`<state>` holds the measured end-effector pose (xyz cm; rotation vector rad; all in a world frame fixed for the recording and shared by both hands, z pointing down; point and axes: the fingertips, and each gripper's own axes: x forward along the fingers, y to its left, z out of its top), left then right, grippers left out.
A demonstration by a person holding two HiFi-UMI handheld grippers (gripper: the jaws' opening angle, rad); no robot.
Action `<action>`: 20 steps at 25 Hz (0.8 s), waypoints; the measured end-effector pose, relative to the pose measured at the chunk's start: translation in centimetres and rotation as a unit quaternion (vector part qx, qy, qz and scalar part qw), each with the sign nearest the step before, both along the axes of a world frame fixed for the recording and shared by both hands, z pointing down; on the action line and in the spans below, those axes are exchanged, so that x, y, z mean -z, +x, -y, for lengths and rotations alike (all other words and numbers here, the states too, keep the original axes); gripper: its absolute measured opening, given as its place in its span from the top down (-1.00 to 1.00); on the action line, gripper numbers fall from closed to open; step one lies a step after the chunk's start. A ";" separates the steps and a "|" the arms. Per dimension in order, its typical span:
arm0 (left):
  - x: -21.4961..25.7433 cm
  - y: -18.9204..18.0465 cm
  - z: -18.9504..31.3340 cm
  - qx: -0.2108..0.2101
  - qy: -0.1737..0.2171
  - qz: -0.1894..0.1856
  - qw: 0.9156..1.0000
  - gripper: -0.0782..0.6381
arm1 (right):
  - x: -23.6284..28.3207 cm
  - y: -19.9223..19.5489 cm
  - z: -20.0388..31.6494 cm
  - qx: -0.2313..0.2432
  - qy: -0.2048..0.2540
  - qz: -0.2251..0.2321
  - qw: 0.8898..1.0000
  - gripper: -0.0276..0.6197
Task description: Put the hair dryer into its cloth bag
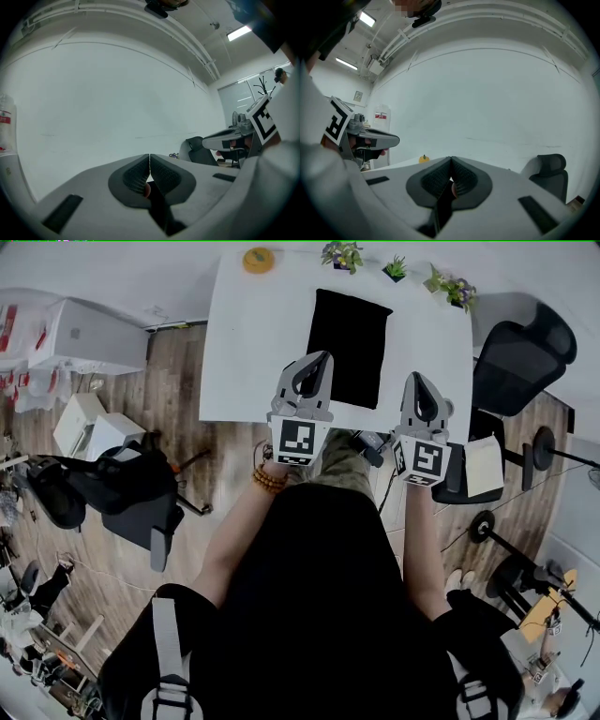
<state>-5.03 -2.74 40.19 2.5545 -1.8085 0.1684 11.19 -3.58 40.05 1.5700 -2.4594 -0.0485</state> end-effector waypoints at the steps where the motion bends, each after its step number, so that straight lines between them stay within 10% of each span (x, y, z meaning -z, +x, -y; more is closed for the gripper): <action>1: -0.1 0.0 0.2 0.001 -0.002 0.001 1.000 0.71 | -0.2 0.2 0.4 0.001 -0.003 0.002 1.000 0.82; 20: -2.7 -0.5 7.0 0.072 -0.066 0.041 0.994 0.71 | -6.0 0.5 15.6 0.107 -0.082 -0.007 0.991 0.82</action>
